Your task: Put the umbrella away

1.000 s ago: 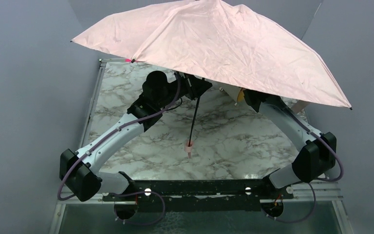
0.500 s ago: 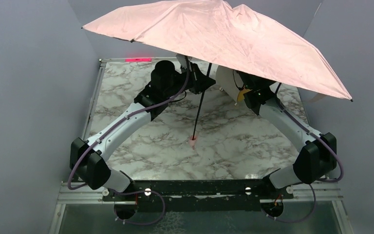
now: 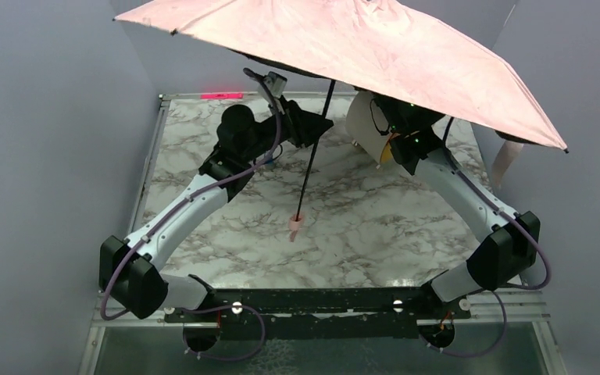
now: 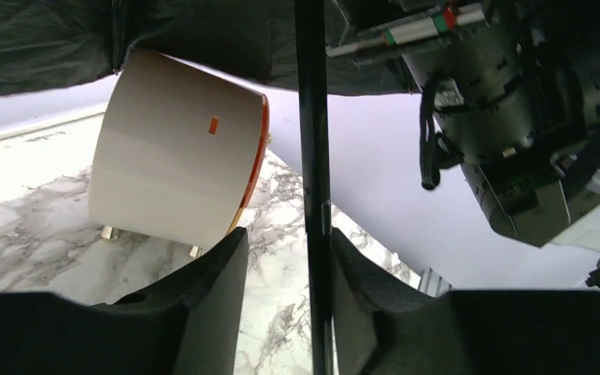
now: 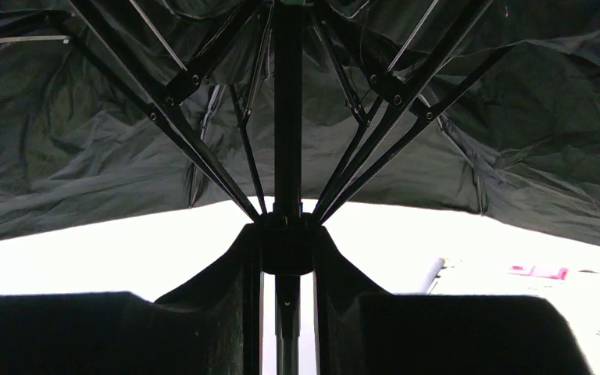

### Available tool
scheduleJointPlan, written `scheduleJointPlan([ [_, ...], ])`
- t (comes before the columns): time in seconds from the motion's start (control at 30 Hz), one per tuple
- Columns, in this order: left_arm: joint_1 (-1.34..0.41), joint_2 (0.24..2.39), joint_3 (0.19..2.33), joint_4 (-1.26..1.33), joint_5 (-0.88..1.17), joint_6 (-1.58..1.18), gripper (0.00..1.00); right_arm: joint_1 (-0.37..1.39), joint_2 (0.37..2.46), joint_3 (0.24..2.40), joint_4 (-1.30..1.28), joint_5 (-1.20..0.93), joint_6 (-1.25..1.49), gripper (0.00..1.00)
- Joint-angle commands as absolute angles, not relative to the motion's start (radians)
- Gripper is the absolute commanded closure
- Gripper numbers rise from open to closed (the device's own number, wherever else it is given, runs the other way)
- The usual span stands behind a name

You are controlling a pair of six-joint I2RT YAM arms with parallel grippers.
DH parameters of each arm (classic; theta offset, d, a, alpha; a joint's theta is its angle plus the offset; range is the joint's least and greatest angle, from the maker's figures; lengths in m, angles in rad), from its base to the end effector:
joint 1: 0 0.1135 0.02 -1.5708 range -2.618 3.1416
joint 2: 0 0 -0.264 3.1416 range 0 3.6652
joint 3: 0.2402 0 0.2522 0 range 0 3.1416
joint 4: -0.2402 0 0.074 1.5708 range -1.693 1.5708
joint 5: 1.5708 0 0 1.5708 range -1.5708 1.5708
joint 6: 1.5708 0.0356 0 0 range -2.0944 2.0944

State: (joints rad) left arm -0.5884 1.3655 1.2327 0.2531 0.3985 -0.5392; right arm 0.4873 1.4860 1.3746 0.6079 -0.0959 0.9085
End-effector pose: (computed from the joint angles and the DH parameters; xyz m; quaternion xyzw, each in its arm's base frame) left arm 0.2610 -0.1907 0.4118 0.1641 0.6464 -0.5030 0.5498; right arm 0.3023 0.1641 0.4611 0.0666 0.5084 0.5703 0.6418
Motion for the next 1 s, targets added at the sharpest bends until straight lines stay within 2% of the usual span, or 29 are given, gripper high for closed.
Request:
scheduleJointPlan([
  [0.0,-0.574,1.248,1.136,0.361,0.432,-0.552,0.55,0.497,1.527,1.496,0.596,-0.145,0.891,1.0],
  [0.2,-0.575,1.147,1.072,0.218,0.441,-0.508,0.5,0.495,1.545,1.525,0.62,-0.174,0.837,0.99],
  [0.47,-0.581,1.099,0.98,0.205,0.473,-0.524,0.34,0.494,1.544,1.501,0.646,-0.15,0.889,0.99],
  [0.77,-0.633,1.118,0.917,0.227,0.443,-0.521,0.32,0.494,1.553,1.514,0.658,-0.143,0.912,1.0],
  [0.83,-0.648,1.123,0.91,0.229,0.446,-0.524,0.36,0.494,1.551,1.517,0.655,-0.138,0.911,1.0],
  [0.87,-0.653,1.125,0.906,0.23,0.448,-0.525,0.42,0.494,1.551,1.521,0.65,-0.135,0.91,0.99],
  [0.9,-0.657,1.128,0.906,0.23,0.451,-0.525,0.53,0.494,1.551,1.524,0.645,-0.132,0.909,0.99],
  [0.97,-0.66,1.136,0.908,0.23,0.46,-0.526,0.81,0.494,1.551,1.526,0.635,-0.133,0.904,1.0],
])
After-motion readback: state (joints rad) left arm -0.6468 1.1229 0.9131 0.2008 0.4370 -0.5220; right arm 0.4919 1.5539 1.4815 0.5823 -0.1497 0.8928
